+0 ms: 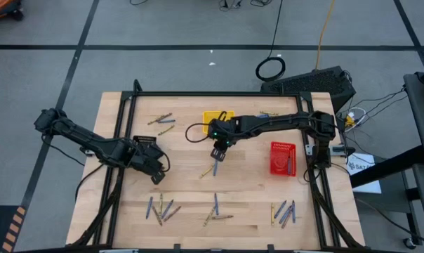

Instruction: Sort crayons

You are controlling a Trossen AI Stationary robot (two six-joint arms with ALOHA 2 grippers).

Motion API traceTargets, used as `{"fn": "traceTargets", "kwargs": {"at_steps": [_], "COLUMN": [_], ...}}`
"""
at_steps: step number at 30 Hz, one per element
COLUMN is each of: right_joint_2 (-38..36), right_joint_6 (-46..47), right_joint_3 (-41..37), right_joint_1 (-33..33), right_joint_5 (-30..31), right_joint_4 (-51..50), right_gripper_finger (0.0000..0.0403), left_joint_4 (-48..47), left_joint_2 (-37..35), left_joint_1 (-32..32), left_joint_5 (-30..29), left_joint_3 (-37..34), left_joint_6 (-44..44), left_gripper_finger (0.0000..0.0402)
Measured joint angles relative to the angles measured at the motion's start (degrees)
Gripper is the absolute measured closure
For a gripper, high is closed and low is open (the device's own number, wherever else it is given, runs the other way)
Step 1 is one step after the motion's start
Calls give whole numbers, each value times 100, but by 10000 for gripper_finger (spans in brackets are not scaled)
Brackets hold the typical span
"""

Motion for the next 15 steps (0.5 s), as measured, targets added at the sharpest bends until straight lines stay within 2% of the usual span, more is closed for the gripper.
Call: {"fn": "traceTargets", "kwargs": {"at_steps": [4, 11, 15], "right_joint_2": [0, 0, 0], "right_joint_6": [4, 2, -2], "right_joint_3": [0, 0, 0], "right_joint_1": [-2, 27, 28], "right_joint_5": [175, 168, 170], "right_joint_4": [-7, -8, -7], "right_gripper_finger": [312, 312, 312], "left_joint_4": [383, 1043, 1250], "left_joint_2": [-2, -4, -4], "left_joint_1": [0, -168, -162], "left_joint_5": [281, 467, 435], "left_joint_3": [0, 0, 0], "left_joint_6": [385, 1872, 1713], "left_gripper_finger": [324, 324, 324]}}
